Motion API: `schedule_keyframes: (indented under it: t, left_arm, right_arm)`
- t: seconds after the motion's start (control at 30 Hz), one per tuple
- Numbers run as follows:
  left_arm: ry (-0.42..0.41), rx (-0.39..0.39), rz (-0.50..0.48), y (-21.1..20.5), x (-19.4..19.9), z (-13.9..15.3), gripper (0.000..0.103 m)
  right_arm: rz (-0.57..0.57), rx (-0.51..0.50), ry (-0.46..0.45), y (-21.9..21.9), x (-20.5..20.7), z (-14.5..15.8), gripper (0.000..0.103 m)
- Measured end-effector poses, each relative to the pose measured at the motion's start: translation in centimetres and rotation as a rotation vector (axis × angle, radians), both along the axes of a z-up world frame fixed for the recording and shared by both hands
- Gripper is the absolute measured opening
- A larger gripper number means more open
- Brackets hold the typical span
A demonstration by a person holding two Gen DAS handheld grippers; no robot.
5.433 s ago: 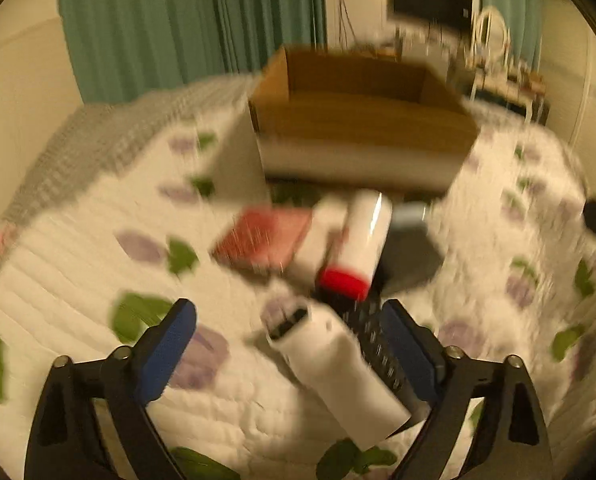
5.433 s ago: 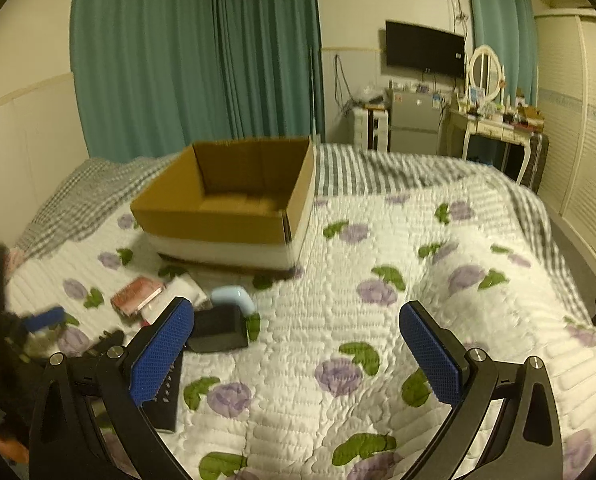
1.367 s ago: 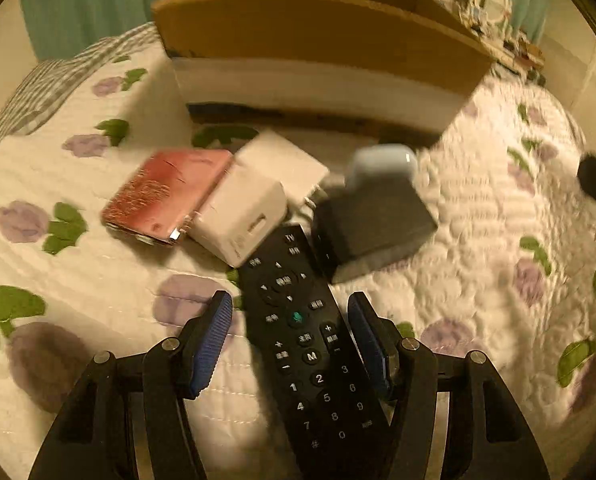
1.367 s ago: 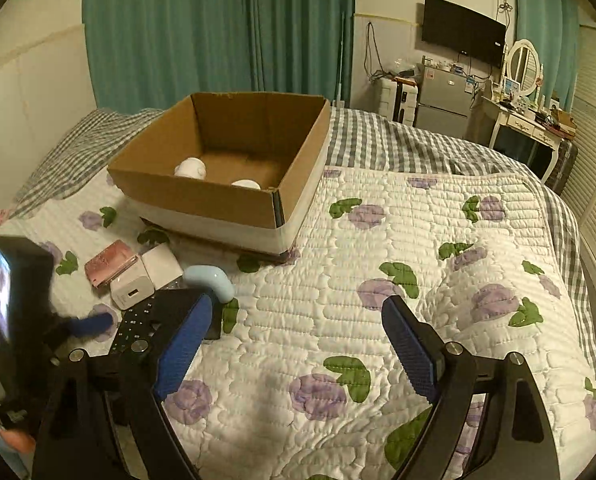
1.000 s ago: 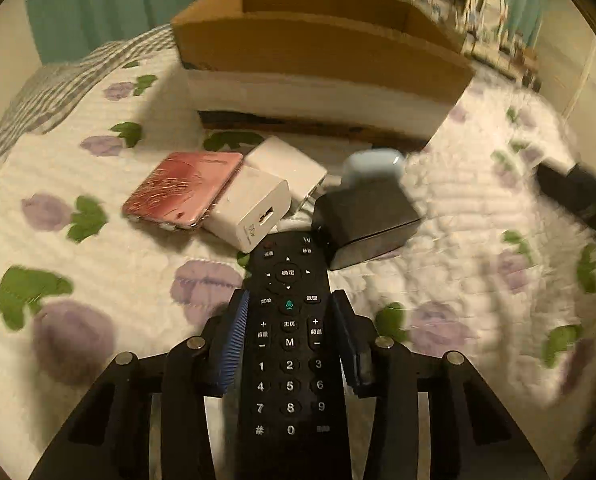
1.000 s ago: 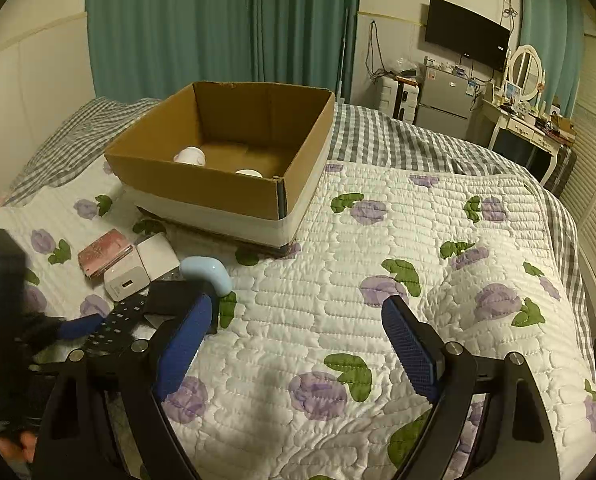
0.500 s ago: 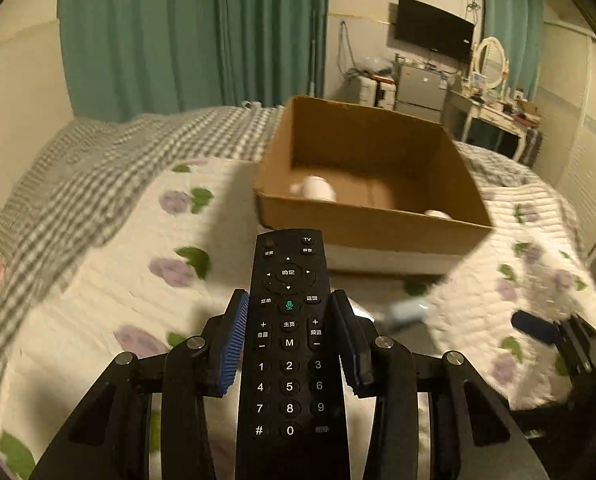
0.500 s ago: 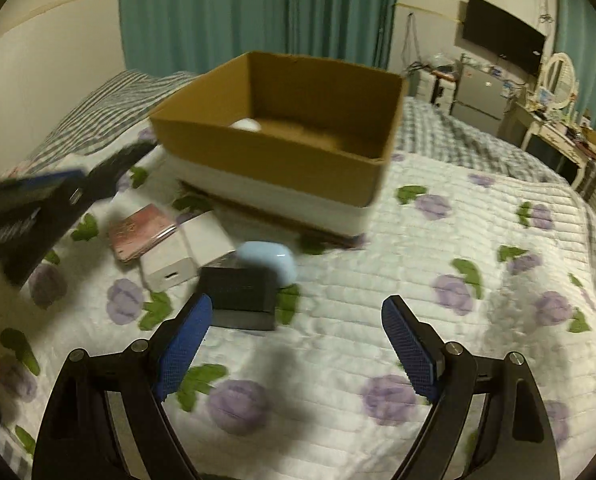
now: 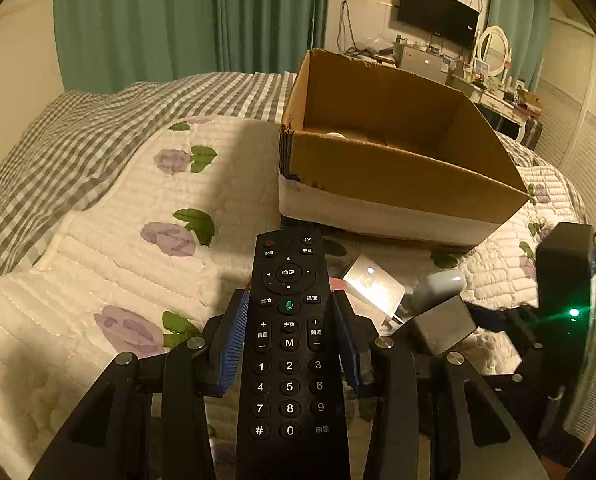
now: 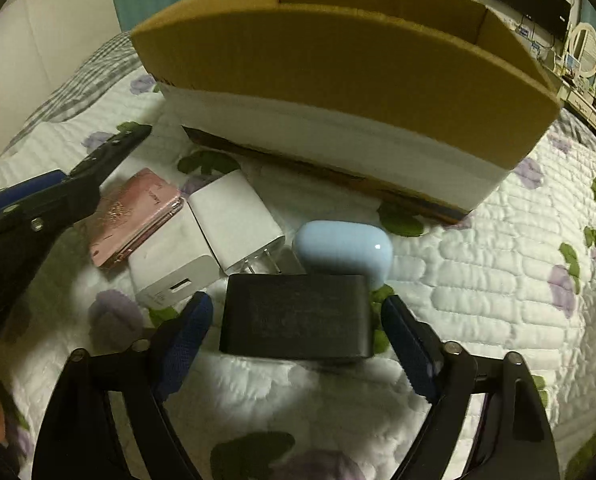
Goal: Organize rigid objects
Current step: 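Grasp the black power bank with the right tool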
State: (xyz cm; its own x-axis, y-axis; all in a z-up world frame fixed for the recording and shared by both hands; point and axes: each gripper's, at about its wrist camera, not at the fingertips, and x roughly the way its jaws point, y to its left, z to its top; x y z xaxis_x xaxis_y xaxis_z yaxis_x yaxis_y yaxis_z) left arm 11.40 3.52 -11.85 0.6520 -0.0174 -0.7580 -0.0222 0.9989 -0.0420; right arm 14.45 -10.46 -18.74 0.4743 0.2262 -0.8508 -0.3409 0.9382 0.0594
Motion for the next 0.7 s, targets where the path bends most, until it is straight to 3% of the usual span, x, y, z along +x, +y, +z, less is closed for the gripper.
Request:
schedule_keyframes:
  t: [0.27, 0.47, 0.7]
  left_arm:
    - [-0.031, -0.023, -0.006, -0.1, -1.3, 1.1, 0.042]
    - [-0.073, -0.006, -0.032, -1.5, -3.3, 2.9, 0.042]
    - [-0.118, -0.013, -0.050, -2.9, -3.4, 6.7, 0.042]
  right_arm:
    - [0.023, 0.012, -0.063, -1.2, -2.5, 2.0, 0.067]
    - [-0.003, 0.072, -0.163, -4.1, -4.8, 7.0, 0.067]
    - [-0.042, 0.114, -0.250, -5.7, -4.1, 12.2, 0.067]
